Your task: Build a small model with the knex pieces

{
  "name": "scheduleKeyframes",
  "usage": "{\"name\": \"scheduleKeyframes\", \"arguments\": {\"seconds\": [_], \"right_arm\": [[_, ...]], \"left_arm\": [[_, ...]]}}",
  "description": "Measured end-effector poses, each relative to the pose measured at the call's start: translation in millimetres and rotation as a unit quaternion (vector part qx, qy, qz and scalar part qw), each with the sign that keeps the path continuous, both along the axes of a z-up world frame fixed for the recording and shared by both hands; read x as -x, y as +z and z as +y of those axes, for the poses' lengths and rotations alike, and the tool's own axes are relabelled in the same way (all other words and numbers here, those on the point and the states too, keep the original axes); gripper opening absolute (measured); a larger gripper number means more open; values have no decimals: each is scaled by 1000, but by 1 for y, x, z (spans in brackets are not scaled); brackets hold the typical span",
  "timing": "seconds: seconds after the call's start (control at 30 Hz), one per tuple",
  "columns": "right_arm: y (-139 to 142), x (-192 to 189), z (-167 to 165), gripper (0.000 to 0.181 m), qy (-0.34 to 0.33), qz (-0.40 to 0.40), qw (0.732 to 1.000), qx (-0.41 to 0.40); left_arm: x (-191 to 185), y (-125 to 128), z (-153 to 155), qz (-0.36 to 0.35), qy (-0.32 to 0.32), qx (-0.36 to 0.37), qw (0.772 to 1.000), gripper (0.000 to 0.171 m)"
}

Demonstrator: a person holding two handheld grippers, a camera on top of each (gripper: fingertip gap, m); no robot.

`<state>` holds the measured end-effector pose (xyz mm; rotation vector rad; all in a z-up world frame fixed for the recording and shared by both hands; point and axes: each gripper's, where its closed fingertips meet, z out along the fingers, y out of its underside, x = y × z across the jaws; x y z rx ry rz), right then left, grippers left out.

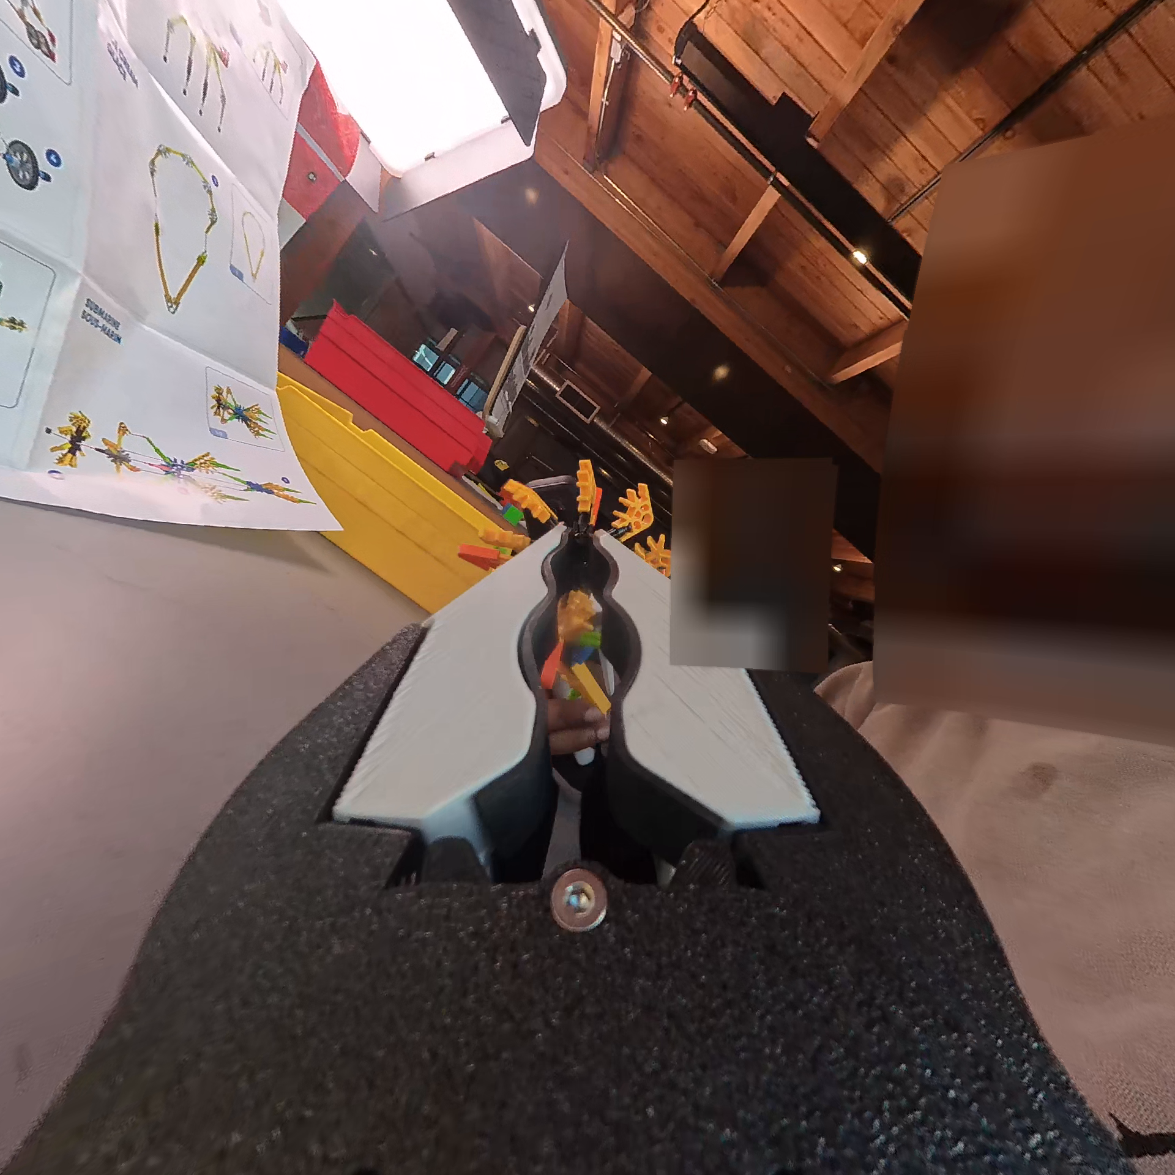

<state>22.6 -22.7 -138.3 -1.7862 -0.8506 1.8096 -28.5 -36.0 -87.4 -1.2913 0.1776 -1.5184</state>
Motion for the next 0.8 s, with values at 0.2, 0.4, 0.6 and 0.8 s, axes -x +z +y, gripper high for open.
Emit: {"name": "scheduleKeyframes", "arguments": {"seconds": [0.2, 0.4, 0.6, 0.8], "right_arm": [[5, -6, 4, 59, -6, 7, 1000, 2], [1, -13, 4, 60, 0, -31, 998, -57], [-14, -24, -1, 61, 37, -106, 981, -160], [-47, -39, -1, 60, 77, -219, 924, -303]], "left_arm": [[-4, -6, -5, 49, -19, -8, 999, 5], [-13, -22, -13, 173, -16, -47, 984, 5], [-23, -53, -23, 334, -20, -95, 938, 5], [-38, -96, -32, 482, -45, -115, 868, 5]]}}
